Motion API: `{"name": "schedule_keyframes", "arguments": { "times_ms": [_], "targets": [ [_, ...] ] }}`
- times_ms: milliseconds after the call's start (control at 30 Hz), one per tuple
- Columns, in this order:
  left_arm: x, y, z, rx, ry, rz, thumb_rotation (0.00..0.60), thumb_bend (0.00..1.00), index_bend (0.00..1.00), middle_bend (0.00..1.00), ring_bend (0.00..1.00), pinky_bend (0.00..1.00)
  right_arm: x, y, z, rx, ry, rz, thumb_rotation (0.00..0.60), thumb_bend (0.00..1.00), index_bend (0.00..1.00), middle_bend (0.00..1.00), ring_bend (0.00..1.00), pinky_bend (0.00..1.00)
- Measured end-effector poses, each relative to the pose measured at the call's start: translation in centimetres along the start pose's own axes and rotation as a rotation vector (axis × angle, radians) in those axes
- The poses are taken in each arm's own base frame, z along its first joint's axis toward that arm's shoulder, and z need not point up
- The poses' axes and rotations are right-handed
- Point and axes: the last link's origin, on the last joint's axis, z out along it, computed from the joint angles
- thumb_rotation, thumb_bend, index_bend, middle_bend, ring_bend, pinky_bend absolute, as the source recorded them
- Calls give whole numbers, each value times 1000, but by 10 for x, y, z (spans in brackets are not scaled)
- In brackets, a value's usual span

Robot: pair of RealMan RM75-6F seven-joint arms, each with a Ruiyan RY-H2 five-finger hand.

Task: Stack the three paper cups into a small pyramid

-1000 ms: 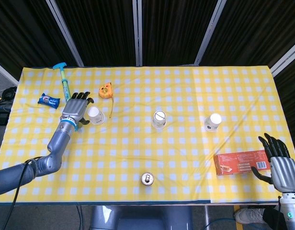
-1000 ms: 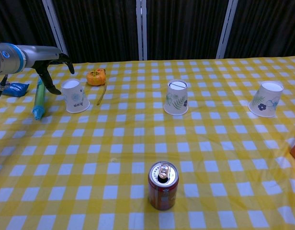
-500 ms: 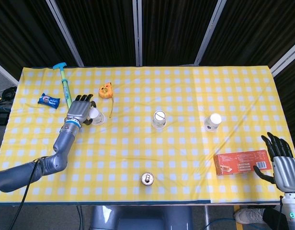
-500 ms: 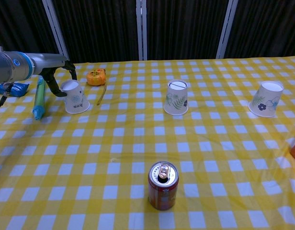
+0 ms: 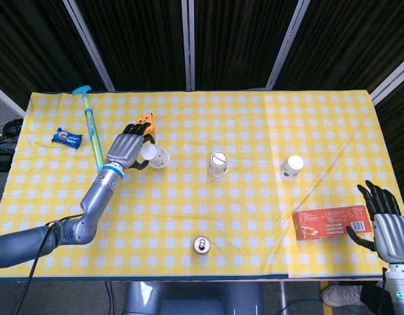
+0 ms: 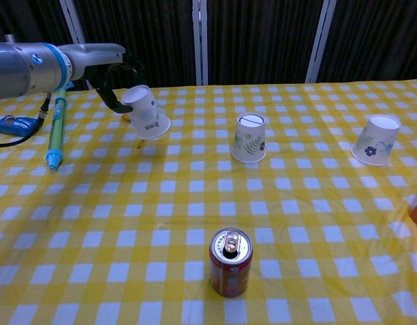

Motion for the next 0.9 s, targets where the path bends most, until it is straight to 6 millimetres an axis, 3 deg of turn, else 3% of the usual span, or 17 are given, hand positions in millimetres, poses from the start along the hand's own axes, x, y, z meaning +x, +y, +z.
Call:
{"name": "schedule_keyframes", "arguments": {
  "times_ms": [367, 900],
  "targets": [
    [-23, 64, 21, -65, -7, 0, 600, 365, 366, 0, 0, 0, 2, 6, 0, -12, -9, 22, 600, 152, 0, 0, 0, 0],
    [-43, 91, 43, -51, -30, -15, 600, 365, 373, 0, 0, 0, 6, 10, -1, -23, -5, 41, 600, 152, 0, 0, 0, 0]
  ]
}}
